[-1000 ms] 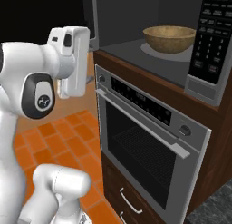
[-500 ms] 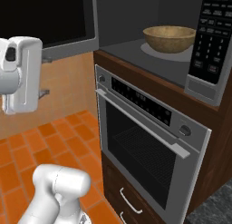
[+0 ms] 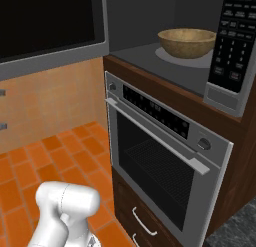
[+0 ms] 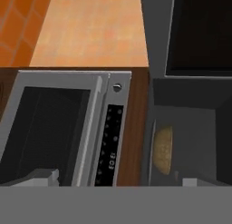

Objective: Pick the sweet potato from the sink and place it in the bowl. Then pick the bowl and place it in the microwave. Then close the microwave door and press the start button.

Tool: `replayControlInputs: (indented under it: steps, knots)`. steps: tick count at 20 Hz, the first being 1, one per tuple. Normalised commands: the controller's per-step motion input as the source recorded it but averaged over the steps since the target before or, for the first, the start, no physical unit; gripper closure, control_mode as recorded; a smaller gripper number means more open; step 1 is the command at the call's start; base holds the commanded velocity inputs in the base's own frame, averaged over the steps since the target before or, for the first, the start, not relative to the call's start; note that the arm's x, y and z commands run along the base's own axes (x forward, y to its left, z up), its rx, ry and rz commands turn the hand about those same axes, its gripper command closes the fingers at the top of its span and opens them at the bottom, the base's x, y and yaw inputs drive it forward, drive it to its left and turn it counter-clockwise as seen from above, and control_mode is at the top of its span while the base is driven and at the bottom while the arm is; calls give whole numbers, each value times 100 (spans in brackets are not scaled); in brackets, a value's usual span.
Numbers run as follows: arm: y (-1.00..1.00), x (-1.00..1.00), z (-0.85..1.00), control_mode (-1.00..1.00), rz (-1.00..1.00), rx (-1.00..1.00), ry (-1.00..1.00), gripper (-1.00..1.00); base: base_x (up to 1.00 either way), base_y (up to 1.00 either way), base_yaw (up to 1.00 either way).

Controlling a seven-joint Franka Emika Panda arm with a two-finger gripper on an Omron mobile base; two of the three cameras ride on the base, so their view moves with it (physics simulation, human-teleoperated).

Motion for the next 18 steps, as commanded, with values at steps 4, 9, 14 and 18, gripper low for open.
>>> replayControlInputs:
  steps: [4, 9, 14, 18]
  knots:
    - [100, 30, -13, -100, -1, -13, 0, -100, 0, 0, 0]
    - [100, 36, -31, -100, -8, -19, 0, -100, 0, 0, 0]
    - [87, 37, -45, -100, -10, -3, -2, -100, 0, 0, 0]
    - [82, 58, -44, -100, -8, 0, -2, -100, 0, 0, 0]
